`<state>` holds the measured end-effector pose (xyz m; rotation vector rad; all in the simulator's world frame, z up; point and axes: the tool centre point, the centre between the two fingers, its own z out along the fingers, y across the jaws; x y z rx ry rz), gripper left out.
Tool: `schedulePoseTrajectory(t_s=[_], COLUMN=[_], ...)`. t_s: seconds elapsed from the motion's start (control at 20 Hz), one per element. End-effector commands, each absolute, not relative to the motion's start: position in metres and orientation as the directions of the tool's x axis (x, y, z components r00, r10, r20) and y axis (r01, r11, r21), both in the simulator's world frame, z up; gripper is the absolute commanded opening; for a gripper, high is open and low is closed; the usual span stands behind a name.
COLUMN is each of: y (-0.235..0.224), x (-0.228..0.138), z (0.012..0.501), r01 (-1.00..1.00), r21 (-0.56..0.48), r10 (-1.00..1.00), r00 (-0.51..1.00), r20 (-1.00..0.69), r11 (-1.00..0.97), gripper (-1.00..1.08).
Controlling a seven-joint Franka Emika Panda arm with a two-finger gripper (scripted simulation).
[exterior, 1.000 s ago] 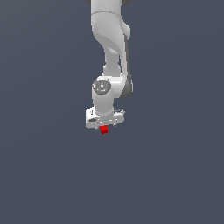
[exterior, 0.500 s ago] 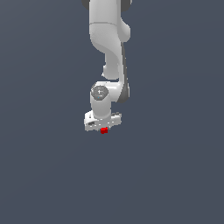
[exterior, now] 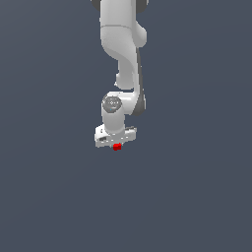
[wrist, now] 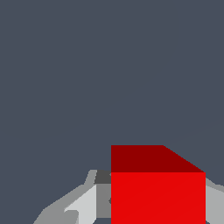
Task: Pick up the red cube and move it to a goal position.
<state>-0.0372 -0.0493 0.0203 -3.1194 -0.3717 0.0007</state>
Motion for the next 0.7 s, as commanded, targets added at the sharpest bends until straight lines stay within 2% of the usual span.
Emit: schedulePoseTrajectory(t_s=[0.0, 0.35, 0.65], y=[-0.049, -0.04, -0.022], x=[-0.037, -0.04, -0.046], z=[0.02, 0.035, 0.066], r01=[0.235, 0.235, 0.235], r21=[0.0, 0.0, 0.0], r10=[0.235, 0.235, 0.235], r00=[0.972, 0.972, 0.972], r20=[0.0, 0.0, 0.0], r11=[-0.972, -0.972, -0.972], gripper=[-1.0, -1.0, -1.0])
